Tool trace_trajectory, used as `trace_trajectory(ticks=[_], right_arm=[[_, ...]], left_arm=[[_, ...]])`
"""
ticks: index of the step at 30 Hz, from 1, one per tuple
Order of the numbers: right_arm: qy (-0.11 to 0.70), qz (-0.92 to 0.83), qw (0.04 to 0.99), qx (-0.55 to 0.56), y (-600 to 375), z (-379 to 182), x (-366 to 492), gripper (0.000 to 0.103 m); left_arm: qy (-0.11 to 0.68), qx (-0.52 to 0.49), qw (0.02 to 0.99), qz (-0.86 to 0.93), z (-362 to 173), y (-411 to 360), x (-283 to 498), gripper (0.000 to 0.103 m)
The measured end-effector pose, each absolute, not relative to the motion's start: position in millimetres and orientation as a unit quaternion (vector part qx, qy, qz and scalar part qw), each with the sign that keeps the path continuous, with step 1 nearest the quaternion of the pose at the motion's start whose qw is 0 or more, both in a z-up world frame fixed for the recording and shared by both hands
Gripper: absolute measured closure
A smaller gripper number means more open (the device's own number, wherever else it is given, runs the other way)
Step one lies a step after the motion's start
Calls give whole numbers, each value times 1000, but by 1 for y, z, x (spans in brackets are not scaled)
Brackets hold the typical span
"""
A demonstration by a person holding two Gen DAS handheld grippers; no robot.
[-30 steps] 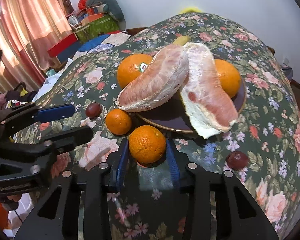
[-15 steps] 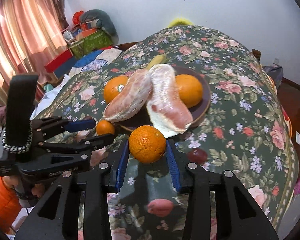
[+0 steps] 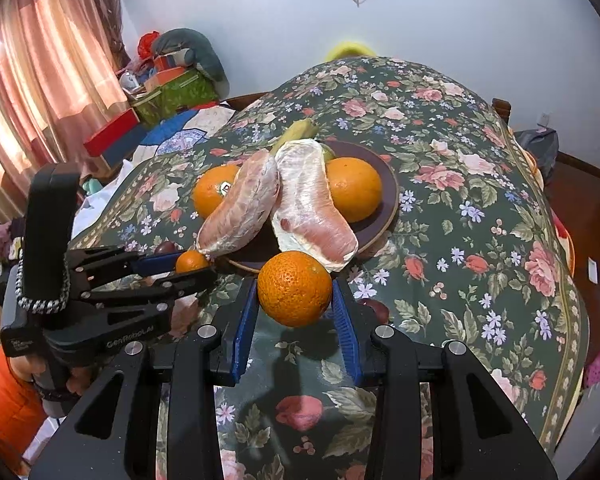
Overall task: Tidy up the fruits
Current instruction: 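Carry the mandarin with left tool while right tool carries its mandarin to the plate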
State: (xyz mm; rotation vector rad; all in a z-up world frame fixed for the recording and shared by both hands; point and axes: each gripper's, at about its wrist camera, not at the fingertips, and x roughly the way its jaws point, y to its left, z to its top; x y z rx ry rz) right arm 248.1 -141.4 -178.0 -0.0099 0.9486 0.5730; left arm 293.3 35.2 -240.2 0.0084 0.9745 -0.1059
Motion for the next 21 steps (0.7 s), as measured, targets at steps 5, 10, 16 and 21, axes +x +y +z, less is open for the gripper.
trace_trajectory(ticks=[5, 10, 16, 21], right_arm=[[444, 269, 855, -2, -145, -171, 248, 69], [434, 266, 861, 0, -148, -163, 251, 69], [418, 262, 870, -4, -148, -152, 263, 69], [404, 260, 877, -7, -146, -142, 279, 69]], left_arm=[[450, 7, 892, -55, -221, 36, 280, 70], [425, 8, 904, -52, -198, 38, 275, 70], [395, 4, 917, -46, -174, 43, 281, 70], [374, 0, 926, -42, -158, 49, 296, 70]])
